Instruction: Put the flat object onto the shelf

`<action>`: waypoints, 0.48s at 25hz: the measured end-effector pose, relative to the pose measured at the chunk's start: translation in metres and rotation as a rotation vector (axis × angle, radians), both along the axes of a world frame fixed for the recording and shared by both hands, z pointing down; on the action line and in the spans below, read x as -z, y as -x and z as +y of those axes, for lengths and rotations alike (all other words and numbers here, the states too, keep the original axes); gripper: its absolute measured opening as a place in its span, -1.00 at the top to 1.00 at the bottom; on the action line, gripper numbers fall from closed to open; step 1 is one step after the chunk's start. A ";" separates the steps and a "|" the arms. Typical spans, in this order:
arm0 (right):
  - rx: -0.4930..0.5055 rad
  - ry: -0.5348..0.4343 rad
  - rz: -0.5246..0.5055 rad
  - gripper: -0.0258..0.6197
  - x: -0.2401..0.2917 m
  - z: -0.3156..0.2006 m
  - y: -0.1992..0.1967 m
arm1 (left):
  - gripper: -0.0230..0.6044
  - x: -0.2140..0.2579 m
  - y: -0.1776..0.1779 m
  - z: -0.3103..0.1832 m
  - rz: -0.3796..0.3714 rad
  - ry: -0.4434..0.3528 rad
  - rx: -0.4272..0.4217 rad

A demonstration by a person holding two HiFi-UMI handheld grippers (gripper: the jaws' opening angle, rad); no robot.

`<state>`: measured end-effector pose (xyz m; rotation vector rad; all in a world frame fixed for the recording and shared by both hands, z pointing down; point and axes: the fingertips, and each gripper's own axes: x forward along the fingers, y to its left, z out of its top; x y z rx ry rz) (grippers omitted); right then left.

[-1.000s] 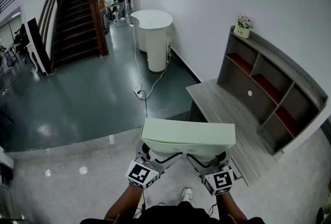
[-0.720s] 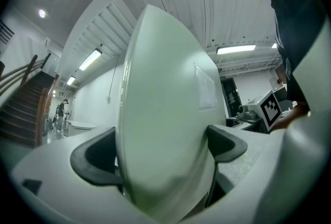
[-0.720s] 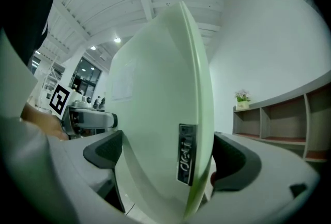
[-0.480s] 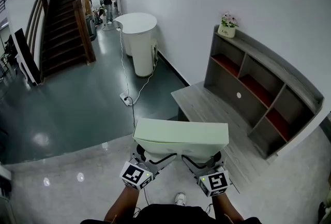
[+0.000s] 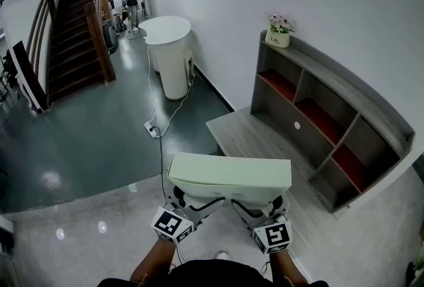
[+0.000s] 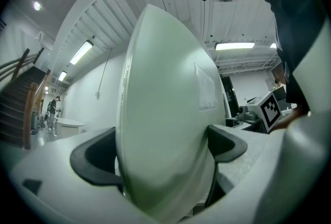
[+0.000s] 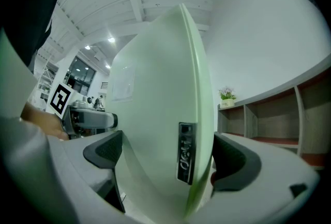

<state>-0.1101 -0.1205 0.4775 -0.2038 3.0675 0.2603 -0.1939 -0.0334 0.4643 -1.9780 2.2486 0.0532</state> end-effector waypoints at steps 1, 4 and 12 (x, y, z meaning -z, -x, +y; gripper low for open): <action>-0.001 0.005 0.001 -0.71 -0.001 -0.005 -0.001 | -0.78 -0.001 -0.001 -0.006 0.001 0.002 -0.001; -0.001 0.036 0.006 -0.71 -0.001 -0.016 -0.003 | -0.78 -0.003 -0.002 -0.019 0.010 0.016 -0.007; -0.043 0.094 0.031 -0.71 -0.014 -0.042 -0.005 | -0.78 -0.013 -0.002 -0.051 0.010 0.051 -0.041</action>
